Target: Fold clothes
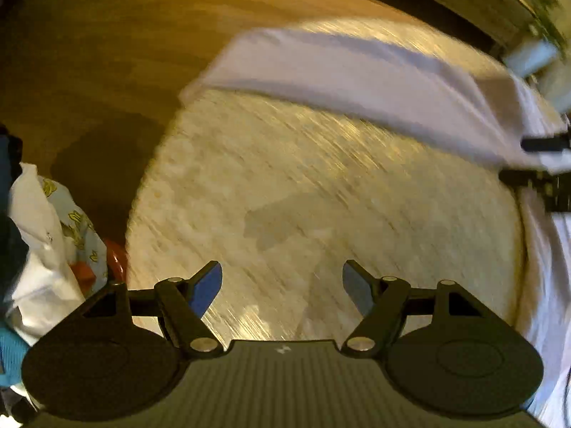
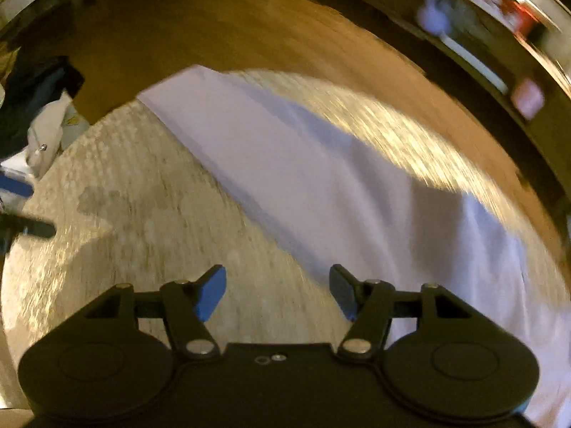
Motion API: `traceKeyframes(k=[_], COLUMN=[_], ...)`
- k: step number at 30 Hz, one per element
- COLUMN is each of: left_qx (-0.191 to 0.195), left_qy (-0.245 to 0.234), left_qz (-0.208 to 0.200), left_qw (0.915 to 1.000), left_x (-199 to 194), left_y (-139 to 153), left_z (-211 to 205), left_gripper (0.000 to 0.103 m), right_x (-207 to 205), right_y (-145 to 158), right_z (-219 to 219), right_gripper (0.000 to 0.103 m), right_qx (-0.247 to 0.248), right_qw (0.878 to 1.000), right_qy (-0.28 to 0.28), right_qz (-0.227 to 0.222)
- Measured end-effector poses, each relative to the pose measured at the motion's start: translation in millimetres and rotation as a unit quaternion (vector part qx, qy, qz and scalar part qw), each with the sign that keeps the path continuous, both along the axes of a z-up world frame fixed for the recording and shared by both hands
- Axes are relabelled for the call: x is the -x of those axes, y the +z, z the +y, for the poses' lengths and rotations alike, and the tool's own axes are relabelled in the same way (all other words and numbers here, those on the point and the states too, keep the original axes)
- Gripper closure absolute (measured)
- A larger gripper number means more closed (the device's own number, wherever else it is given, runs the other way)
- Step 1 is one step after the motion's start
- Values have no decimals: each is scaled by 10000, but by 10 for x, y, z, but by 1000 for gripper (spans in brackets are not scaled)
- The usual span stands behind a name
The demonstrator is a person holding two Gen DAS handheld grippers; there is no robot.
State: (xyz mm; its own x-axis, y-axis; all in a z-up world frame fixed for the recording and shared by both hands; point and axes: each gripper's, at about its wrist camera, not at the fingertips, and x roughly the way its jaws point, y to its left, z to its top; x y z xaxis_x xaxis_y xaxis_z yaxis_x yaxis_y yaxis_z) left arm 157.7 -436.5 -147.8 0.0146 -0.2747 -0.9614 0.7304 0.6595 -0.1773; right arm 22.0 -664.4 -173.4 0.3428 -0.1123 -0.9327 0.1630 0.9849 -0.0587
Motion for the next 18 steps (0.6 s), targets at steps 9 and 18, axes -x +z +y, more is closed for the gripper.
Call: traceKeyframes(k=[9, 18], left_qx=[213, 571], left_qy=[74, 288], left_qz=[174, 837], left_qw=[9996, 9944], left_x=[-526, -865], left_y=[-202, -316], left_z=[-335, -424], left_gripper=[29, 29], right_x=[-834, -1525], right_y=[-252, -485], right_z=[258, 686], right_gripper=[0, 0], right_qx=[49, -48], right_qw=[9978, 9898], right_qy=[656, 1421], right_qz=[13, -123])
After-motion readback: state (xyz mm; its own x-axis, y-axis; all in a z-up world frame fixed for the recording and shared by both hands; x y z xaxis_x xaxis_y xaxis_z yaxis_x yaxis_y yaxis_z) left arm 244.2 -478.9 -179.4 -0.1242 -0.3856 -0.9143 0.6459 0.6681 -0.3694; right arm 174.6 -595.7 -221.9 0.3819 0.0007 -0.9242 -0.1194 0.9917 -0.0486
